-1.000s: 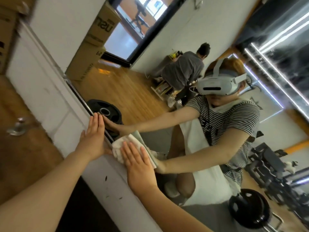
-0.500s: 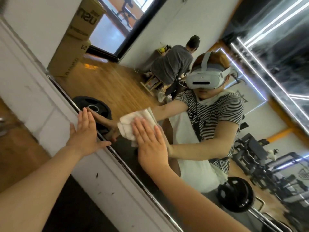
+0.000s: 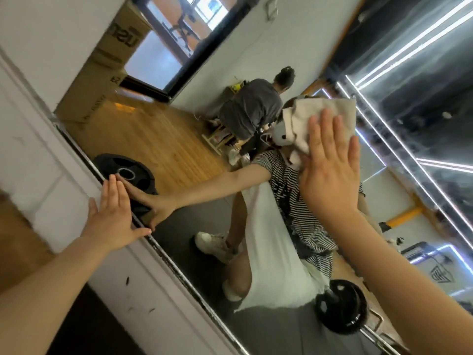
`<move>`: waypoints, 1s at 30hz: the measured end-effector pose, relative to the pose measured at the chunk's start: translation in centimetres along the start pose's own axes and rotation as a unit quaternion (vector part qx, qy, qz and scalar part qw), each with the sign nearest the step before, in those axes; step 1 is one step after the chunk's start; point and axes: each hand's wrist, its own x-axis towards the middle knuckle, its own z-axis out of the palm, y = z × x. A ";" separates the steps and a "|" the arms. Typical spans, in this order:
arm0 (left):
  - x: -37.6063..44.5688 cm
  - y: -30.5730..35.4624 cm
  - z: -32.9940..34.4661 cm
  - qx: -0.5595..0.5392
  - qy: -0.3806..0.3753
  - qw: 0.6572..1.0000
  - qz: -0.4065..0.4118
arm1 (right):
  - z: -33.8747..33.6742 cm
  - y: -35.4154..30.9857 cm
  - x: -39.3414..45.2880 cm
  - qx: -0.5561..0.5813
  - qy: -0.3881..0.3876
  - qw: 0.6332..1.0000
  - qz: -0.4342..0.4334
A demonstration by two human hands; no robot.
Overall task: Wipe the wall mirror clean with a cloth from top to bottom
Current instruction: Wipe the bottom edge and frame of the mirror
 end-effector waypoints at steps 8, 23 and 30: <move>0.0 -0.1 0.2 -0.035 0.016 0.999 0.007 | -1.0 0.8 0.6 0.007 -0.001 1.000 -0.003; -0.3 0.9 -7.6 0.130 0.213 0.952 0.176 | 4.6 -11.5 -8.0 0.122 -0.053 0.990 -0.043; -0.2 7.6 -10.5 0.253 0.259 0.876 0.318 | 8.8 -20.0 -15.7 0.039 -0.243 0.932 -0.265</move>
